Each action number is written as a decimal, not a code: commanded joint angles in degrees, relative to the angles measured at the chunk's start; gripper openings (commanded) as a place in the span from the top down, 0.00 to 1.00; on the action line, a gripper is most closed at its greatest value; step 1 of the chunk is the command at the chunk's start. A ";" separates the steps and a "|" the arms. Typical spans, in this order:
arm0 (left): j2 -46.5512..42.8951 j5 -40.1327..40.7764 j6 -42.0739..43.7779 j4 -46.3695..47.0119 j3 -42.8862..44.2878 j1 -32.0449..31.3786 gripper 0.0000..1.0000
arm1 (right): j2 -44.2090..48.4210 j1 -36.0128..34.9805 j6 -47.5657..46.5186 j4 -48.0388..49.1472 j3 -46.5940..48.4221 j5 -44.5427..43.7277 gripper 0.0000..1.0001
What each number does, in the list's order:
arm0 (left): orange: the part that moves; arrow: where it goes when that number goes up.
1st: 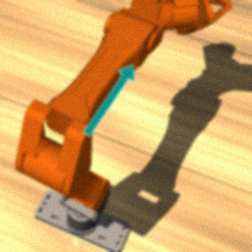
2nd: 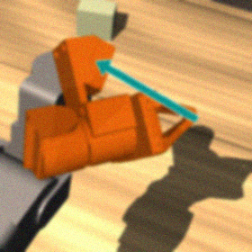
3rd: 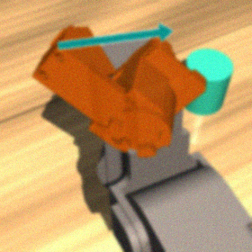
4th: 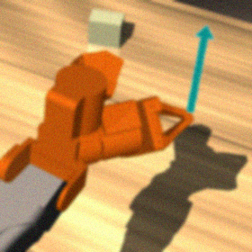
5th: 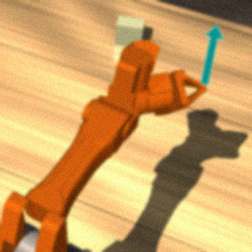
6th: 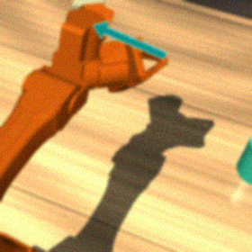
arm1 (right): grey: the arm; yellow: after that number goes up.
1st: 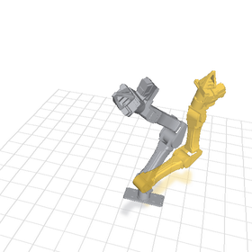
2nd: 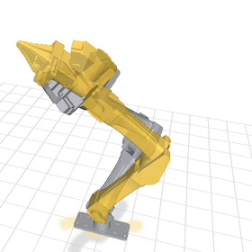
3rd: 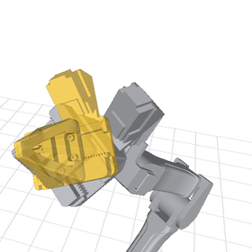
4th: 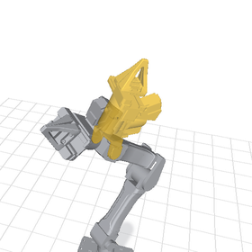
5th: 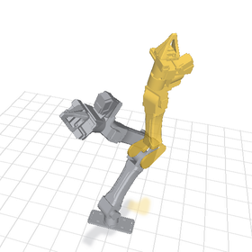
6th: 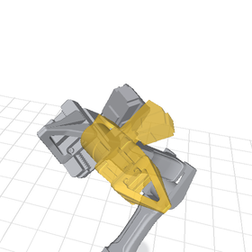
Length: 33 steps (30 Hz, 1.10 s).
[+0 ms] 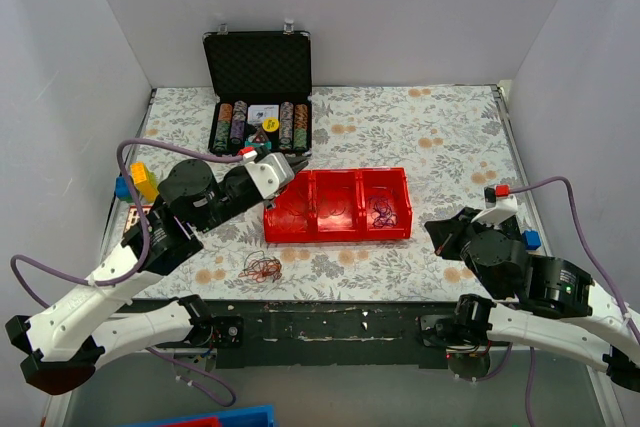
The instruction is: Untangle the cables
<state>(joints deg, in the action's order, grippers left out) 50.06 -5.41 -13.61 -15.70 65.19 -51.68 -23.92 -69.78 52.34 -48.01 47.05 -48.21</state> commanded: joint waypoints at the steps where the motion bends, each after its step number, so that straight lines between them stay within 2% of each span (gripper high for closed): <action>1: 0.30 -1.53 0.25 1.82 -0.24 0.26 0.91 | 0.54 -0.09 0.31 0.37 0.41 -0.40 0.99; 11: 0.21 -2.14 0.60 1.91 -1.64 0.26 0.92 | -0.16 -0.09 -0.13 0.37 1.20 -0.40 0.99; 14: 0.30 -5.39 4.54 -3.78 -4.01 0.26 0.89 | -0.07 -0.09 -0.65 0.90 0.77 0.30 0.99; 17: 0.04 -7.94 8.06 -9.77 -7.78 0.26 0.76 | -0.42 -0.09 -3.63 4.31 -0.90 3.37 0.82; 20: -1.46 -6.81 8.77 -11.54 -13.58 0.26 0.69 | -3.66 -0.09 -7.68 13.61 -5.28 11.70 0.62; 24: -4.26 -2.60 9.30 -12.86 -17.98 0.26 0.67 | -16.47 -0.18 -10.58 23.73 -10.38 27.25 0.47; 26: -5.93 -1.01 8.77 -13.65 -18.60 0.26 0.65 | -22.97 -0.88 -11.99 29.88 -12.23 32.62 0.32; 27: -6.99 -0.48 8.51 -14.26 -18.69 0.26 0.63 | -25.45 -1.67 -12.52 32.95 -12.59 34.04 0.30; 30: -9.01 1.80 6.23 -16.46 -18.61 0.26 0.24 | -32.04 -4.04 -15.24 39.73 -12.16 36.25 0.26; 31: -9.28 2.42 5.27 -17.68 -18.52 0.35 0.18 | -34.06 -4.48 -15.94 41.49 -11.55 37.56 0.22; 33: -9.37 4.35 2.90 -19.27 -18.26 0.35 0.14 | -37.84 -5.28 -17.44 45.09 -10.14 39.58 0.21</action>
<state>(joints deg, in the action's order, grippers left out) 41.87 -5.43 -6.87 -31.18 45.78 -51.57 -58.04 -73.49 39.62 -16.80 33.87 -15.75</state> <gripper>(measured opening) 0.820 0.779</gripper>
